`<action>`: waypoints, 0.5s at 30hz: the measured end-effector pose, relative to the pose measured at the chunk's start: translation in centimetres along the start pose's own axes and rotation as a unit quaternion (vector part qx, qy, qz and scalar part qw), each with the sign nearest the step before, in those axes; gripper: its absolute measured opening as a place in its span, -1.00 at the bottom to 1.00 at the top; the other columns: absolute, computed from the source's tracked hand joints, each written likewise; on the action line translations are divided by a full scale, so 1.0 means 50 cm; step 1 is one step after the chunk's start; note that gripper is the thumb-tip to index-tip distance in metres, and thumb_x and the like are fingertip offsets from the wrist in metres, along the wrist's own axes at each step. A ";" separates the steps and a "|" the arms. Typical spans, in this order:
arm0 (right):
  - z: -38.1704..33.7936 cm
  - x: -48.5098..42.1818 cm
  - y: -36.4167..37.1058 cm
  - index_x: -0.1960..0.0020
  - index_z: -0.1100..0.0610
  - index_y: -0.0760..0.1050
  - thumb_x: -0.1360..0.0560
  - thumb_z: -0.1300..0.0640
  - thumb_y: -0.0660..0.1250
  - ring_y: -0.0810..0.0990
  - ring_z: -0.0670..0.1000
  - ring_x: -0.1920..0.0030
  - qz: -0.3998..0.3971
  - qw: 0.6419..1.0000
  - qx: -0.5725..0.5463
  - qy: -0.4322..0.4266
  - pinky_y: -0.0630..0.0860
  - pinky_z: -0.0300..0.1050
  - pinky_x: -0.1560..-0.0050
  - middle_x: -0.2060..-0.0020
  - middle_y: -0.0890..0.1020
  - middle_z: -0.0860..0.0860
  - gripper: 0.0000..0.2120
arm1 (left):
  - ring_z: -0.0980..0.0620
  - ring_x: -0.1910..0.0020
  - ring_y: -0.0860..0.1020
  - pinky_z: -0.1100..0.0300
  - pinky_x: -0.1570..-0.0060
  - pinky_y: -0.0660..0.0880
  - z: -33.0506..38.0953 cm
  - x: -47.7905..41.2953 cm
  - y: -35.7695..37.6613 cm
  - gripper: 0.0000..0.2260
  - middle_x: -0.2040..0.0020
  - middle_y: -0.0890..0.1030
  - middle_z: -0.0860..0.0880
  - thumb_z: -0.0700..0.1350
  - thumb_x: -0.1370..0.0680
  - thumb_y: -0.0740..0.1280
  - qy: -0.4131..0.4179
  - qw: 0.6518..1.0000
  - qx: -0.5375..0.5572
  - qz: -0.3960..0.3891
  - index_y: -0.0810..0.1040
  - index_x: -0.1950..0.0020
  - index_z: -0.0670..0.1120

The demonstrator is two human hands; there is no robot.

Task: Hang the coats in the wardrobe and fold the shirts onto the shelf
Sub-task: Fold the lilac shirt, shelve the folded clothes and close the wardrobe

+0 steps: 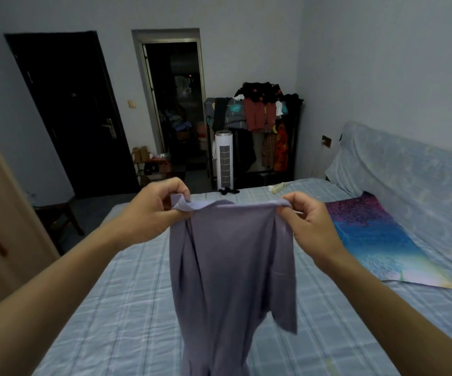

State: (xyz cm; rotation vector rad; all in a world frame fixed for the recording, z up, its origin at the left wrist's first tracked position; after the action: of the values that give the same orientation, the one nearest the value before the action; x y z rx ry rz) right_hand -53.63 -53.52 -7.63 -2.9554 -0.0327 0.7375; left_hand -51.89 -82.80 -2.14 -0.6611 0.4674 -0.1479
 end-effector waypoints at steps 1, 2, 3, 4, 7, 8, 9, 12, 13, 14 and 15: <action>-0.006 -0.002 -0.001 0.14 0.13 0.55 -0.58 0.17 0.32 0.54 -0.12 0.27 -0.004 1.000 0.009 -0.007 0.48 -0.27 0.26 0.27 0.61 0.00 -0.87 | 0.03 0.25 0.51 0.17 0.23 0.46 -0.006 0.003 0.001 -0.83 0.19 0.57 -0.04 -0.16 -0.50 0.46 0.001 1.000 -0.009 -0.011 0.53 0.12 0.08; -0.009 -0.003 -0.001 0.12 0.16 0.55 -0.59 0.18 0.31 0.54 -0.12 0.27 -0.007 1.000 0.019 -0.013 0.47 -0.28 0.26 0.25 0.61 0.02 -0.88 | -0.03 0.23 0.52 0.15 0.22 0.47 -0.012 0.006 0.001 -0.84 0.14 0.56 -0.10 -0.16 -0.51 0.45 0.001 0.999 -0.020 -0.027 0.54 0.08 0.09; -0.011 -0.003 -0.001 0.11 0.17 0.55 -0.59 0.19 0.31 0.53 -0.13 0.26 -0.008 0.999 0.026 -0.018 0.47 -0.30 0.26 0.25 0.61 0.02 -0.88 | -0.06 0.22 0.52 0.15 0.22 0.48 -0.017 0.009 0.001 -0.82 0.11 0.55 -0.12 -0.17 -0.52 0.44 -0.002 0.998 -0.037 -0.049 0.55 0.02 0.11; -0.012 -0.004 -0.001 0.11 0.19 0.55 -0.59 0.20 0.30 0.53 -0.14 0.26 -0.009 0.999 0.029 -0.020 0.46 -0.31 0.26 0.25 0.60 0.02 -0.88 | -0.05 0.21 0.52 0.15 0.21 0.50 -0.021 0.013 0.001 -0.78 0.08 0.55 -0.11 -0.17 -0.53 0.43 -0.003 0.996 -0.057 -0.073 0.56 -0.05 0.16; -0.008 -0.008 -0.006 0.11 0.19 0.56 -0.59 0.23 0.29 0.51 -0.15 0.28 -0.004 1.000 0.020 -0.013 0.45 -0.32 0.27 0.28 0.59 -0.02 -0.88 | 0.02 0.12 0.54 0.00 0.09 0.53 -0.022 0.024 -0.006 -0.75 0.03 0.57 0.09 -0.19 -0.56 0.40 0.022 0.989 -0.084 -0.124 0.58 -0.11 0.17; -0.006 -0.010 -0.009 0.12 0.18 0.56 -0.59 0.22 0.29 0.51 -0.13 0.28 -0.006 1.000 0.020 -0.009 0.46 -0.29 0.26 0.29 0.59 -0.02 -0.87 | 0.02 0.08 0.56 -0.05 0.05 0.53 -0.022 0.027 -0.011 -0.75 0.01 0.58 0.10 -0.21 -0.57 0.39 0.031 0.988 -0.080 -0.128 0.59 -0.10 0.15; -0.003 -0.012 -0.013 0.12 0.17 0.56 -0.59 0.20 0.29 0.51 -0.10 0.26 -0.012 1.000 0.023 -0.004 0.47 -0.23 0.24 0.29 0.59 -0.01 -0.87 | 0.01 0.07 0.56 -0.07 0.05 0.52 -0.024 0.028 -0.017 -0.74 0.01 0.58 0.09 -0.22 -0.57 0.39 0.036 0.988 -0.075 -0.128 0.59 -0.11 0.14; 0.006 -0.019 -0.022 0.11 0.17 0.55 -0.60 0.15 0.28 0.50 -0.01 0.25 -0.023 1.000 0.018 0.012 0.49 0.00 0.18 0.29 0.57 0.02 -0.84 | -0.04 0.25 0.44 0.06 0.21 0.46 -0.025 0.031 -0.040 -0.56 0.14 0.48 -0.05 -0.21 -0.58 0.37 0.034 0.987 -0.067 -0.142 0.43 -0.35 0.20; 0.008 -0.023 -0.024 0.11 0.18 0.55 -0.60 0.15 0.28 0.50 -0.01 0.26 -0.024 1.000 0.016 0.012 0.47 0.03 0.19 0.29 0.57 0.02 -0.84 | -0.05 0.27 0.40 0.10 0.22 0.44 -0.023 0.032 -0.046 -0.52 0.16 0.44 -0.08 -0.20 -0.58 0.36 0.034 0.985 -0.069 -0.155 0.36 -0.40 0.21; 0.009 -0.028 -0.024 0.11 0.18 0.55 -0.60 0.13 0.28 0.49 0.00 0.26 -0.027 0.999 0.015 0.011 0.46 0.02 0.21 0.29 0.56 0.03 -0.83 | -0.06 0.26 0.41 0.10 0.20 0.45 -0.020 0.033 -0.051 -0.53 0.17 0.44 -0.08 -0.19 -0.59 0.36 0.037 0.982 -0.084 -0.168 0.36 -0.41 0.20; 0.009 -0.032 -0.024 0.09 0.20 0.54 -0.60 0.12 0.28 0.48 0.01 0.27 -0.034 0.999 0.012 0.009 0.45 0.01 0.23 0.28 0.56 0.06 -0.83 | -0.05 0.22 0.46 0.04 0.16 0.50 -0.017 0.033 -0.056 -0.60 0.14 0.49 -0.06 -0.16 -0.59 0.36 0.043 0.977 -0.108 -0.180 0.42 -0.35 0.18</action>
State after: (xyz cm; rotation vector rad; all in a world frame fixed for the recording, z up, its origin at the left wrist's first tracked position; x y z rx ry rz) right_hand -55.27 -52.34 -7.16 -2.9220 -0.1228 0.6961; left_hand -50.76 -85.92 -1.59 -0.9538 0.4479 -0.4749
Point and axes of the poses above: each hand's wrist, its own x-axis away from the middle knuckle, its own y-axis out of the palm, z = x × y, the point moved 1 cm from there along -x, towards the middle knuckle
